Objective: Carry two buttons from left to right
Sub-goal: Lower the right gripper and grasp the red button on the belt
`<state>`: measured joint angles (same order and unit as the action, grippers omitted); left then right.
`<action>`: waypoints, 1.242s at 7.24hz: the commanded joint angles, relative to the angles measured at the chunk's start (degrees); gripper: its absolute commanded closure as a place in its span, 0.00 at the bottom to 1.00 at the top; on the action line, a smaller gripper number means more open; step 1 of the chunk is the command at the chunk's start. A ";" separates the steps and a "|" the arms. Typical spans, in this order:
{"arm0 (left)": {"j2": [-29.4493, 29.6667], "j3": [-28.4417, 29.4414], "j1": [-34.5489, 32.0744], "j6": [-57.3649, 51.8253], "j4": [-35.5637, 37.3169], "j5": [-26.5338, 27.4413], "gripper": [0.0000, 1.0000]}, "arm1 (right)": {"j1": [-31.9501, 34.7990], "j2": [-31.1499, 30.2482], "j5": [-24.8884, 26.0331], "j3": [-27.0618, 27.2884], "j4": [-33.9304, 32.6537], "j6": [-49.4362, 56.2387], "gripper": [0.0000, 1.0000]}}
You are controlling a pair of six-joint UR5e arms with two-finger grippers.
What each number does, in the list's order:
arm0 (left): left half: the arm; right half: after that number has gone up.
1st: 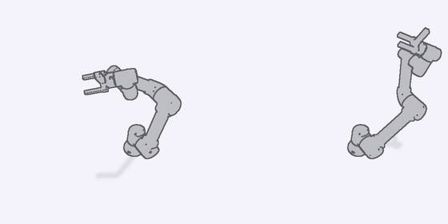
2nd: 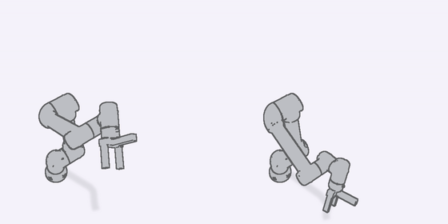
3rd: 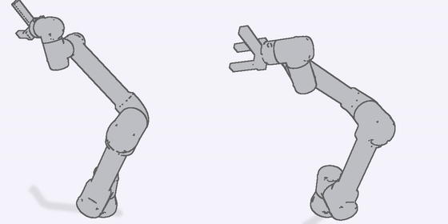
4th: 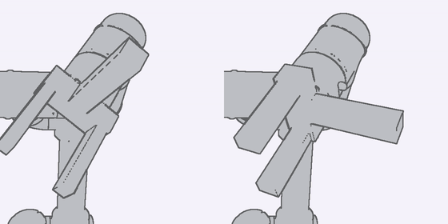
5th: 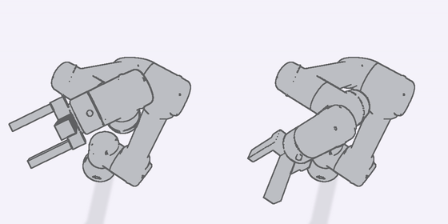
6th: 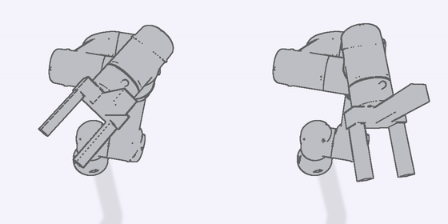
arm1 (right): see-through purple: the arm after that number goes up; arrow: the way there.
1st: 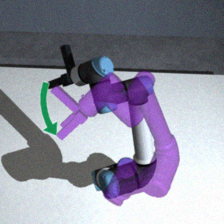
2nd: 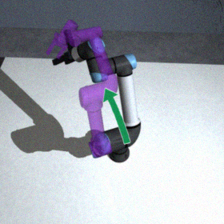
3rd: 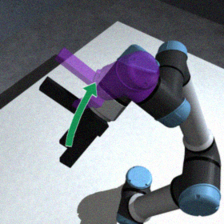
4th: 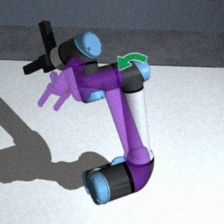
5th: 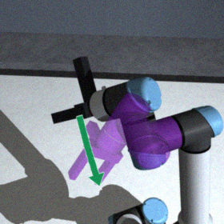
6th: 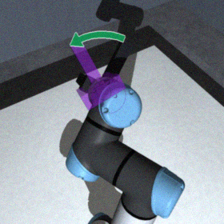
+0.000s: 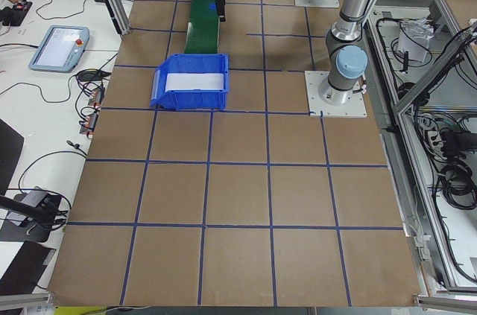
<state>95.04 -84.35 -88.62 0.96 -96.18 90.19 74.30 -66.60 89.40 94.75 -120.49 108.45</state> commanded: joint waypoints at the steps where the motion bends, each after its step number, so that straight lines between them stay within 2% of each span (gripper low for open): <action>1: -0.03 -0.03 0.02 -0.08 -0.06 -0.01 0.00 | -0.03 0.24 -0.10 -0.01 -0.18 0.19 0.00; 2: -0.03 -0.03 0.02 -0.08 -0.06 0.08 0.00 | -0.03 0.33 -0.10 -0.01 -0.27 0.36 0.01; 3: -0.03 -0.03 0.02 -0.08 0.02 0.08 0.00 | -0.29 0.51 -0.01 -0.01 -0.88 1.67 0.18; 5: -0.03 -0.03 0.03 -0.08 0.02 0.08 0.00 | -1.34 0.59 0.51 -0.01 -1.23 2.82 0.79; 6: -0.03 -0.03 0.02 -0.08 0.02 0.08 0.00 | -1.52 0.42 0.52 -0.35 -1.23 2.82 0.91; 8: -0.03 -0.03 0.02 -0.08 0.02 0.08 0.00 | -1.87 -0.80 0.52 -2.19 -1.15 3.08 0.92; 9: -0.03 -0.03 0.02 -0.08 -0.06 0.08 0.00 | -3.01 -1.68 0.43 -5.25 0.51 3.09 0.92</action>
<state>95.01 -84.38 -88.59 0.88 -96.19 90.26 72.29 -67.26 89.89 92.31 -121.26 111.44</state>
